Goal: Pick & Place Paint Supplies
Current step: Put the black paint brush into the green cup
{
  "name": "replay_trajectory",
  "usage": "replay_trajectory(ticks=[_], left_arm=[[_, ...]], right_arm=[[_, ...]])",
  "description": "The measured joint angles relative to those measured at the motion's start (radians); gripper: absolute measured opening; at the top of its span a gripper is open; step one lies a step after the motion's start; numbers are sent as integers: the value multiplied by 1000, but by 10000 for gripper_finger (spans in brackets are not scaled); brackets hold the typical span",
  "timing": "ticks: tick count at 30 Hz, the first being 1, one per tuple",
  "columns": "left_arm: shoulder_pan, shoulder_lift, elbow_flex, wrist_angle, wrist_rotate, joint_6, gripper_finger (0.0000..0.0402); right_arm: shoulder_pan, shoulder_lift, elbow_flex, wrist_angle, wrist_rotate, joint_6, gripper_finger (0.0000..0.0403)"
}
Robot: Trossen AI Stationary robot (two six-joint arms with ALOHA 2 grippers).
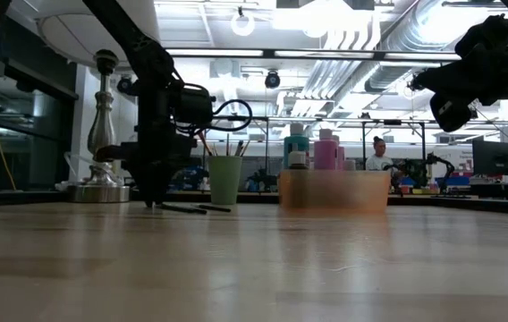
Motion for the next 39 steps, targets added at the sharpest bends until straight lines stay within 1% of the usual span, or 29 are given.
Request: replay_trajectory(ticks=[7, 10, 15, 22, 27, 30, 32, 39], left_arm=[[0, 0, 0, 0, 2, -12, 65], [-1, 0, 0, 0, 6, -13, 47], [-1, 0, 0, -3, 12, -18, 6], [-2, 1, 0, -17, 3, -47, 2], [-10, -1, 0, -27, -21, -109, 1], [-22, -12, -1, -59, -12, -145, 0], [-32, -25, 3, -95, 16, -181, 0], [-61, -87, 44, -127, 47, -382, 0]], right_arm=[[0, 0, 0, 0, 0, 0, 2], [0, 0, 0, 0, 0, 0, 2], [0, 0, 0, 0, 0, 0, 2], [0, 0, 0, 0, 0, 0, 2], [0, 0, 0, 0, 0, 0, 2], [0, 0, 0, 0, 0, 0, 2], [0, 0, 0, 0, 0, 0, 2], [0, 0, 0, 0, 0, 0, 2]])
